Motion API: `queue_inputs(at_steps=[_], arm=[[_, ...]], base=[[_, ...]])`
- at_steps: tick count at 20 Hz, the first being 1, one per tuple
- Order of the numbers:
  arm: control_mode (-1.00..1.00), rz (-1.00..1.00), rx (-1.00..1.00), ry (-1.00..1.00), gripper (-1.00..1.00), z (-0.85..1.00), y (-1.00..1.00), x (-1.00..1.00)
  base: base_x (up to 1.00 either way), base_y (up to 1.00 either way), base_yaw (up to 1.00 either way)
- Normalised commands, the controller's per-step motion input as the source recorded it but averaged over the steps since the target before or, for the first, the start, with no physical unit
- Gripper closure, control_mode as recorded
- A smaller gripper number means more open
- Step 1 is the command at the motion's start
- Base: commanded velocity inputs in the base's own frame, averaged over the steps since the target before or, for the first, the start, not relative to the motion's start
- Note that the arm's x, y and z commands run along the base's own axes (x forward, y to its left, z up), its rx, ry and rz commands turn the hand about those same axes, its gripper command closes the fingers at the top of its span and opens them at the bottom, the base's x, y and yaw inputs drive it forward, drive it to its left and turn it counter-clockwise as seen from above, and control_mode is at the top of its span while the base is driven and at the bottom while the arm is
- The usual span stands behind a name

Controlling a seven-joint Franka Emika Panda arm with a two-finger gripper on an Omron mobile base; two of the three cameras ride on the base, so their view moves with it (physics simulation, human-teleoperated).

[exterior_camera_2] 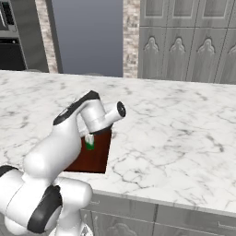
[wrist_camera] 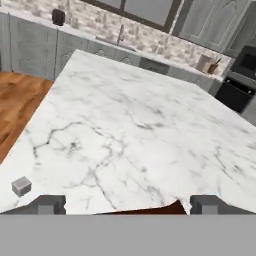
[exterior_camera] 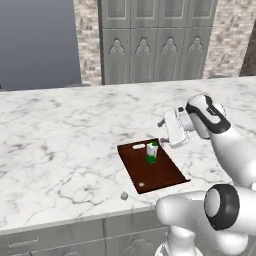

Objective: Take out the milk from the fridge and place it on the tray on the counter. Then take the sugar cube near the tray and place it in the tray.

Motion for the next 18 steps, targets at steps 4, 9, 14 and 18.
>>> queue_inputs(at_steps=[4, 9, 14, 18], arm=[[-1.00, 0.00, -0.33, 0.00, -1.00, 0.41, 0.79, -0.91], [-1.00, -0.02, -0.40, 0.01, -1.00, 0.11, 0.80, -0.94], [-1.00, -0.21, -0.30, 0.09, -1.00, 0.01, 0.57, -0.78], [-1.00, -0.13, -0.12, 0.25, -1.00, 0.00, 0.45, -0.70]], base=[[0.00, 0.00, 0.00], [0.00, 0.00, 0.00], [0.00, 0.00, 0.00], [0.00, 0.00, 0.00]])
